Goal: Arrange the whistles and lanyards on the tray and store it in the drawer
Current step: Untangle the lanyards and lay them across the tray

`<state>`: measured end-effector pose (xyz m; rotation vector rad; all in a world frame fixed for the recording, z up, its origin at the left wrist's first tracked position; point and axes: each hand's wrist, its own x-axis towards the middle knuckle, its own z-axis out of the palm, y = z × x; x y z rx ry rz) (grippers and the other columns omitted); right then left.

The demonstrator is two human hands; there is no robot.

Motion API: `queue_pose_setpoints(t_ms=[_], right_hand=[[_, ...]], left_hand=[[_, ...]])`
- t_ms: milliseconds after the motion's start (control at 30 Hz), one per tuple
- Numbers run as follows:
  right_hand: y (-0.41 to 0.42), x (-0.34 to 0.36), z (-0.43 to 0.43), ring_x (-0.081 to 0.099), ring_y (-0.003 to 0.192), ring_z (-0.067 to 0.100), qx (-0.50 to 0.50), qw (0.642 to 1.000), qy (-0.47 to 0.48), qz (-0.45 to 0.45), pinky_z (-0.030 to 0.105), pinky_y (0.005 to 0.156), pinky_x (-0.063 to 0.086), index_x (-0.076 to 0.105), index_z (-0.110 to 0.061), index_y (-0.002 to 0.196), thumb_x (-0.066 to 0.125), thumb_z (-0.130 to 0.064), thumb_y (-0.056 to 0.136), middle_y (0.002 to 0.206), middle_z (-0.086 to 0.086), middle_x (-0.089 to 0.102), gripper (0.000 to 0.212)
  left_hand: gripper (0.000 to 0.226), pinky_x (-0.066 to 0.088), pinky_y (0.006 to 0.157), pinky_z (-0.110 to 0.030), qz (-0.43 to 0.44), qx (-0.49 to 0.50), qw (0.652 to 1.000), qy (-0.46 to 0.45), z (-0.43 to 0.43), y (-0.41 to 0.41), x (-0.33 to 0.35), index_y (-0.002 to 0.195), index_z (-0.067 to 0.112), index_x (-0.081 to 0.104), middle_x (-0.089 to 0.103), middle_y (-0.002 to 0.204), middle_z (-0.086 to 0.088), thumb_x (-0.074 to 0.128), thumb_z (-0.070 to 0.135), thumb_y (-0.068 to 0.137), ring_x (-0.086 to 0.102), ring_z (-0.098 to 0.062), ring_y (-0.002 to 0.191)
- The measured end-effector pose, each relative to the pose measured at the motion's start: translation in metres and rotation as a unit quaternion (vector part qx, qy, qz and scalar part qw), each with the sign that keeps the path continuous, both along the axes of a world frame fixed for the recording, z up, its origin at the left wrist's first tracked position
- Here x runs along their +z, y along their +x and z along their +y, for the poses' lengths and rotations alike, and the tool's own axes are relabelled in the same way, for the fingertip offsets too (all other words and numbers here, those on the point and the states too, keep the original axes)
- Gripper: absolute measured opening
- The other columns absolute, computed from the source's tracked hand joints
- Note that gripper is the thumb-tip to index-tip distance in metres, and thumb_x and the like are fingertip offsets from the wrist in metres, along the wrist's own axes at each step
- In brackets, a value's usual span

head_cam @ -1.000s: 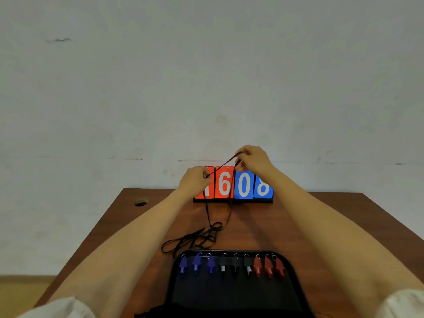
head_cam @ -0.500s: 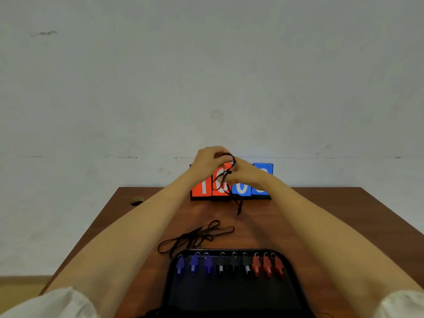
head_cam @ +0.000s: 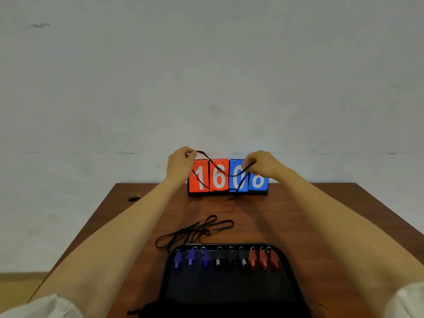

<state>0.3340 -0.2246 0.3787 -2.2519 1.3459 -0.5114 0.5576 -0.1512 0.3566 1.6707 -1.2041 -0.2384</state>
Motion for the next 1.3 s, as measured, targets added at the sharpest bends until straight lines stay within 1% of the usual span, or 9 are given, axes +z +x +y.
queue_pose_setpoints(t_ms=[100, 200, 367, 600, 767, 867, 1000, 1100, 1300], right_hand=[[-0.015, -0.004, 0.002, 0.054, 0.075, 0.022, -0.008, 0.998, 0.011, 0.069, 0.023, 0.057, 0.042, 0.062, -0.010, 0.081, 0.061, -0.005, 0.085, 0.078, 0.003, 0.057, 0.007], [-0.014, -0.004, 0.014, 0.057, 0.087, 0.019, 0.033, 0.995, 0.036, 0.085, 0.024, 0.072, 0.047, 0.060, -0.010, 0.113, 0.072, -0.012, 0.081, 0.102, 0.001, 0.057, 0.033], [0.012, 0.017, 0.049, 0.062, 0.075, 0.012, 0.105, 0.986, 0.089, -0.092, 0.021, 0.066, 0.050, 0.055, -0.024, 0.120, 0.077, -0.036, 0.076, 0.095, 0.000, 0.062, 0.052], [0.014, 0.044, 0.067, 0.051, 0.061, 0.011, 0.064, 0.960, 0.076, -0.263, 0.021, 0.059, 0.046, 0.065, -0.008, 0.096, 0.055, -0.021, 0.095, 0.076, 0.002, 0.060, 0.016], [0.012, 0.062, 0.077, 0.054, 0.063, 0.012, 0.082, 0.939, 0.104, -0.317, 0.021, 0.058, 0.049, 0.063, -0.006, 0.101, 0.050, -0.013, 0.097, 0.080, 0.004, 0.063, 0.015], [0.015, 0.071, 0.086, 0.055, 0.063, 0.012, 0.080, 0.941, 0.114, -0.309, 0.022, 0.060, 0.051, 0.063, -0.007, 0.097, 0.051, -0.016, 0.097, 0.079, 0.004, 0.062, 0.015], [0.015, 0.062, 0.083, 0.058, 0.067, 0.017, -0.003, 0.959, 0.098, -0.267, 0.026, 0.065, 0.055, 0.057, 0.002, 0.106, 0.048, -0.009, 0.096, 0.092, 0.014, 0.062, 0.017], [0.004, 0.036, 0.075, 0.062, 0.087, 0.023, -0.079, 0.984, 0.116, -0.113, 0.035, 0.081, 0.055, 0.051, 0.006, 0.117, 0.044, -0.001, 0.095, 0.110, 0.019, 0.059, 0.024], [-0.007, -0.019, 0.099, 0.053, 0.112, 0.014, 0.091, 0.963, 0.253, 0.026, 0.024, 0.090, 0.044, 0.043, -0.020, 0.137, 0.061, -0.009, 0.086, 0.131, 0.000, 0.054, 0.056]], left_hand=[[0.025, 0.044, 0.076, -0.028, 0.040, -0.002, 0.999, 0.028, 0.007, 0.009, -0.002, 0.107, 0.003, 0.065, 0.066, 0.103, -0.014, 0.051, 0.020, 0.094, 0.053, -0.016, 0.075], [0.026, 0.056, 0.069, -0.028, 0.104, -0.089, 0.989, 0.060, 0.015, -0.005, 0.008, 0.111, -0.001, 0.064, 0.065, 0.085, -0.012, 0.053, 0.015, 0.094, 0.056, -0.014, 0.060], [0.022, 0.057, 0.070, -0.017, 0.157, -0.221, 0.962, -0.022, 0.030, -0.052, 0.049, 0.112, 0.001, 0.062, 0.062, 0.087, -0.005, 0.054, 0.008, 0.093, 0.063, -0.015, 0.075], [0.034, 0.053, 0.080, -0.024, 0.131, -0.217, 0.962, -0.104, 0.050, -0.062, 0.078, 0.122, 0.011, 0.056, 0.058, 0.102, 0.001, 0.062, 0.022, 0.090, 0.060, -0.013, 0.093], [0.047, 0.052, 0.069, -0.023, 0.112, -0.283, 0.944, 0.127, 0.063, -0.054, 0.041, 0.129, 0.015, 0.048, 0.064, 0.108, 0.000, 0.066, 0.026, 0.087, 0.062, -0.008, 0.081], [0.028, 0.046, 0.064, -0.020, 0.124, -0.321, 0.932, 0.116, 0.066, -0.067, 0.017, 0.119, 0.008, 0.059, 0.063, 0.076, 0.004, 0.057, 0.021, 0.094, 0.054, -0.004, 0.062], [0.015, 0.051, 0.066, -0.018, 0.185, -0.334, 0.919, 0.102, 0.068, -0.076, 0.013, 0.101, 0.004, 0.064, 0.063, 0.081, -0.003, 0.053, 0.013, 0.095, 0.056, -0.008, 0.066], [0.009, 0.055, 0.059, -0.016, 0.271, -0.275, 0.919, 0.081, 0.071, -0.077, 0.025, 0.098, -0.003, 0.057, 0.059, 0.079, -0.010, 0.051, 0.003, 0.094, 0.056, -0.013, 0.065], [0.010, 0.057, 0.077, -0.023, 0.298, -0.202, 0.928, 0.095, 0.071, -0.074, 0.032, 0.090, -0.003, 0.061, 0.060, 0.091, -0.020, 0.051, -0.005, 0.091, 0.063, -0.021, 0.081]])
